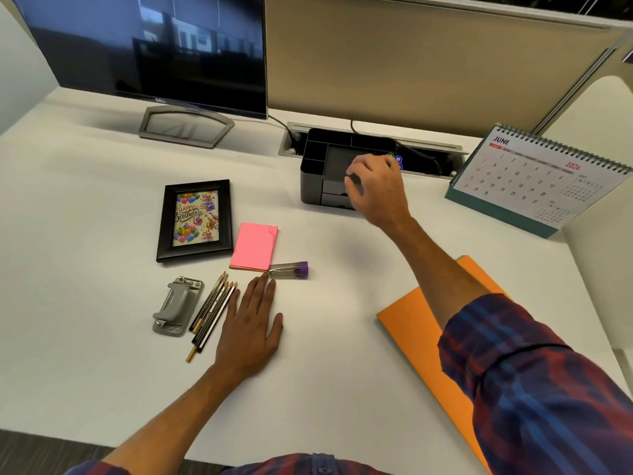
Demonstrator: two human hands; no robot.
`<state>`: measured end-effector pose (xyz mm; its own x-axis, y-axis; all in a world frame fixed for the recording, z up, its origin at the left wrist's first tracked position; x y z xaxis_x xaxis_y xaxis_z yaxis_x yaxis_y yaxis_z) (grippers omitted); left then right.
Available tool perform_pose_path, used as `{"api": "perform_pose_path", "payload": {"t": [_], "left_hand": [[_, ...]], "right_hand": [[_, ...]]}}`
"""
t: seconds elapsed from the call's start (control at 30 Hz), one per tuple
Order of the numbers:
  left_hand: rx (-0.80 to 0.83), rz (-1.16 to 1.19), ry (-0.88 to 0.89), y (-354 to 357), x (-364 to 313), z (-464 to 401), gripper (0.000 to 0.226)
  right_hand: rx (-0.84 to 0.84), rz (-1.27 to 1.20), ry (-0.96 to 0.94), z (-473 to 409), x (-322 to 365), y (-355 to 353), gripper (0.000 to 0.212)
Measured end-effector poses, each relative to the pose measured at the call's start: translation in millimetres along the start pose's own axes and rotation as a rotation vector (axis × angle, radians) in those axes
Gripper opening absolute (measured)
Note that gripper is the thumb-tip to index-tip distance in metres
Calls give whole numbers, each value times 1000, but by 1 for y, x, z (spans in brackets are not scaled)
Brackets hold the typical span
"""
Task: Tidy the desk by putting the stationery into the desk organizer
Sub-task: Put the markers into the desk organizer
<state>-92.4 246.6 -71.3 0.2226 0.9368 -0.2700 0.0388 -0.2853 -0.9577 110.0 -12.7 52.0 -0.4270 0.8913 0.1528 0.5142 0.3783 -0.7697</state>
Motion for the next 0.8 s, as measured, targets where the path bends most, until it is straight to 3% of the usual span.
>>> {"api": "perform_pose_path", "payload": {"t": [0.13, 0.37, 0.53, 0.8], "left_hand": [[-1, -5, 1, 0, 0, 0, 66], [-10, 2, 5, 0, 0, 0, 66], [-13, -6, 5, 0, 1, 0, 66], [-17, -9, 9, -1, 0, 0, 66]], "right_hand": [[110, -160, 34, 17, 30, 3, 18], [508, -355, 249, 66, 69, 20, 21], [693, -401, 258, 83, 86, 21, 37], [752, -428, 233, 95, 90, 26, 28]]}}
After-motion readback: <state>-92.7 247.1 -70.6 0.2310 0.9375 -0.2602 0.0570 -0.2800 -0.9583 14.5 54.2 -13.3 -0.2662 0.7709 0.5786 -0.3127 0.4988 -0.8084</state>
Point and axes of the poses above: each hand's wrist, its own z-axis away from the middle knuckle, its own y-axis out of the palm, x = y × z, the point moved 1 cm from there along -z, towards the middle knuckle, and after that the axes turned 4 degrees about -x, right-handed, at the moved point
